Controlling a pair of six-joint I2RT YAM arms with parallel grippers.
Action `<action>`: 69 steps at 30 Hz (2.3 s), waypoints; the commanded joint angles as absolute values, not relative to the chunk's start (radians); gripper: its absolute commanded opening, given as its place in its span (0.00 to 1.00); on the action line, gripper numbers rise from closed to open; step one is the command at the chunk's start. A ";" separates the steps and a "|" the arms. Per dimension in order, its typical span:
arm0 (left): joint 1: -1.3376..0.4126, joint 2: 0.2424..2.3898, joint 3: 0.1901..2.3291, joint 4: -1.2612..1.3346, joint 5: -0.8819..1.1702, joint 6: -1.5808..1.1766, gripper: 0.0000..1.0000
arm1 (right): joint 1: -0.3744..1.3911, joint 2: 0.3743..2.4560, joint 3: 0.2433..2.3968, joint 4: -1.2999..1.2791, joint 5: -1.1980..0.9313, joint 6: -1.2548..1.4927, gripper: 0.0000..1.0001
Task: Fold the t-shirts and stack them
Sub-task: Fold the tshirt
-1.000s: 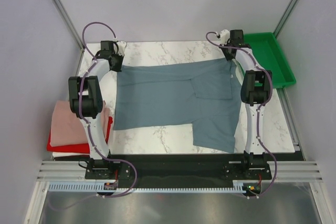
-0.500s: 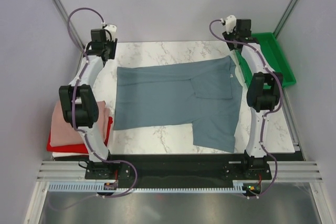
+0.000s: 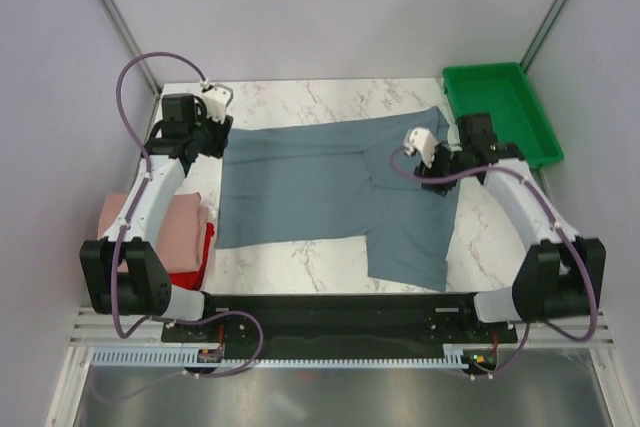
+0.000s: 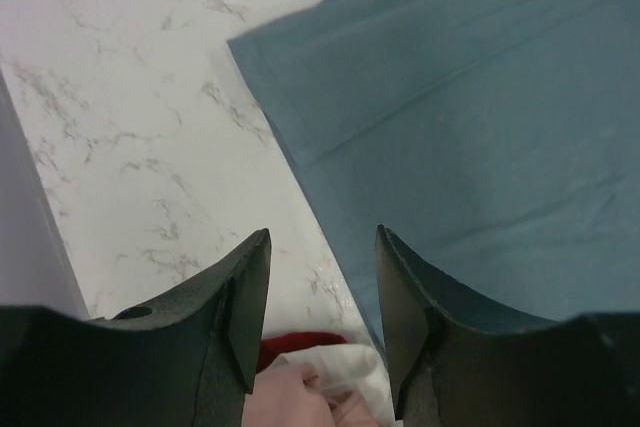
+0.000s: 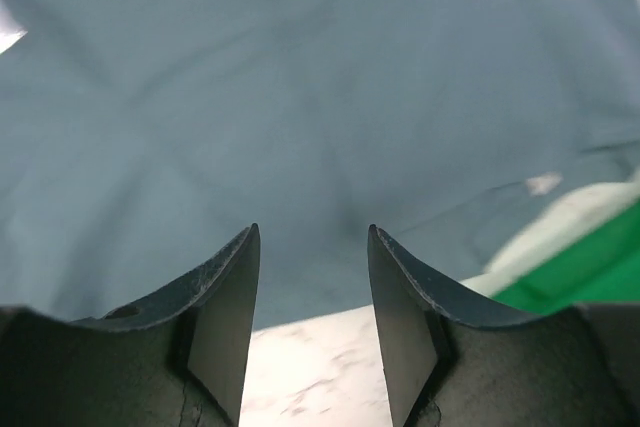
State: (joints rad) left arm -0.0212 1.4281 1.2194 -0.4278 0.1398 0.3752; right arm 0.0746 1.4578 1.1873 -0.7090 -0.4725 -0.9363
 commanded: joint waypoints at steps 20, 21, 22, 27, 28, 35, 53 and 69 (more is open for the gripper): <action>-0.018 1.394 1.103 -0.512 0.195 0.462 0.55 | 0.112 0.853 0.549 -1.258 -0.474 -2.019 0.45; -0.018 1.394 1.094 -0.508 0.186 0.465 0.55 | 0.110 0.864 0.552 -1.281 -0.468 -2.034 0.44; -0.018 1.393 1.092 -0.505 0.183 0.465 0.55 | 0.110 0.871 0.557 -1.288 -0.466 -2.052 0.44; -0.015 1.397 1.083 -0.496 0.153 0.479 0.55 | 0.112 0.913 0.531 -1.310 -0.430 -2.180 0.45; -0.015 1.396 1.085 -0.494 0.149 0.479 0.55 | 0.112 0.919 0.529 -1.309 -0.419 -2.193 0.45; -0.008 1.404 1.088 -0.494 0.127 0.494 0.55 | 0.112 0.992 0.511 -1.270 -0.396 -2.240 0.46; -0.002 1.402 1.057 -0.492 0.114 0.515 0.54 | 0.112 0.977 0.428 -1.204 -0.423 -2.344 0.42; -0.002 1.401 1.026 -0.492 0.098 0.563 0.54 | 0.112 0.948 0.386 -1.114 -0.482 -2.283 0.15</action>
State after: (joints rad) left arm -0.0059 1.4048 1.0103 -0.5205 0.1055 0.5251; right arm 0.1093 0.9306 0.4244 -1.1473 -0.4400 -1.9465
